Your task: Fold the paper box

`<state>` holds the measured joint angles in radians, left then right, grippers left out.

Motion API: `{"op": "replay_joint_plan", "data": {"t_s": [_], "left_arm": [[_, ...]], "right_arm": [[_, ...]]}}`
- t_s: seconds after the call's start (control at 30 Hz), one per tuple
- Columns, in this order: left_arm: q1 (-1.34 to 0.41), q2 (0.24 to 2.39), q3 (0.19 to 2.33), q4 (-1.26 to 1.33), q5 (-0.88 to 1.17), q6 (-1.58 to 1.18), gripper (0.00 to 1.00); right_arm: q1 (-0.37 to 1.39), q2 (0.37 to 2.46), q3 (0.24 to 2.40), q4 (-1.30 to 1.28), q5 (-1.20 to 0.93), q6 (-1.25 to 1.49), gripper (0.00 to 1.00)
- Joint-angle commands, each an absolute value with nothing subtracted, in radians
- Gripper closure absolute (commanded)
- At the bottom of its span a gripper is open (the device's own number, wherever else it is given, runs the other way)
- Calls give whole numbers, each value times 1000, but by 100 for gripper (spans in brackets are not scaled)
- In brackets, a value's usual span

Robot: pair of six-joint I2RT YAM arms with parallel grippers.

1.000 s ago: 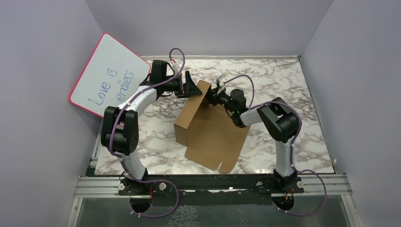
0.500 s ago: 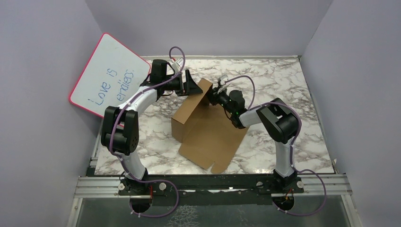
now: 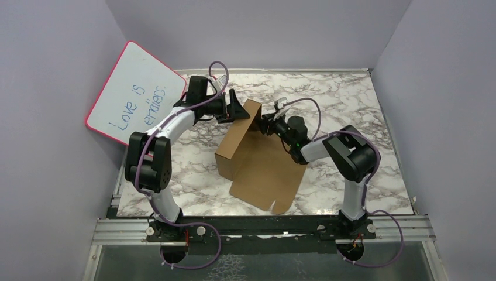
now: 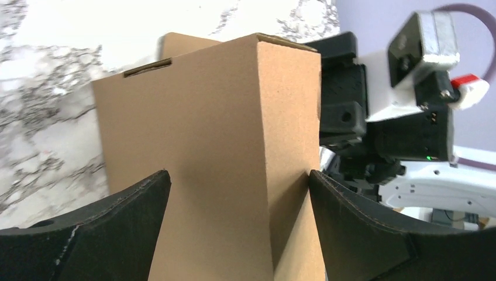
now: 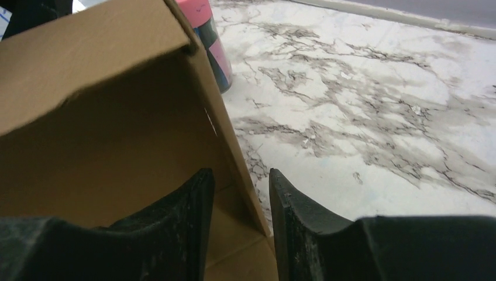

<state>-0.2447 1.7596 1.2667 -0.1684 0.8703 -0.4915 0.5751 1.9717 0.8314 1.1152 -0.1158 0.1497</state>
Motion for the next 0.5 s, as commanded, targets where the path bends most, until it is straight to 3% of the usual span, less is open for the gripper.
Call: {"op": "replay_joint_plan", "data": {"t_s": [0.0, 0.2, 0.47], "left_arm": [[-223, 1695, 1306, -262, 727, -418, 12], [-223, 1615, 1357, -346, 563, -361, 11], [-339, 1465, 1412, -468, 219, -270, 11]], "right_arm": [[580, 1889, 770, 1120, -70, 119, 51], [580, 1758, 730, 977, -43, 146, 29], [580, 1533, 632, 775, 103, 222, 10]]}}
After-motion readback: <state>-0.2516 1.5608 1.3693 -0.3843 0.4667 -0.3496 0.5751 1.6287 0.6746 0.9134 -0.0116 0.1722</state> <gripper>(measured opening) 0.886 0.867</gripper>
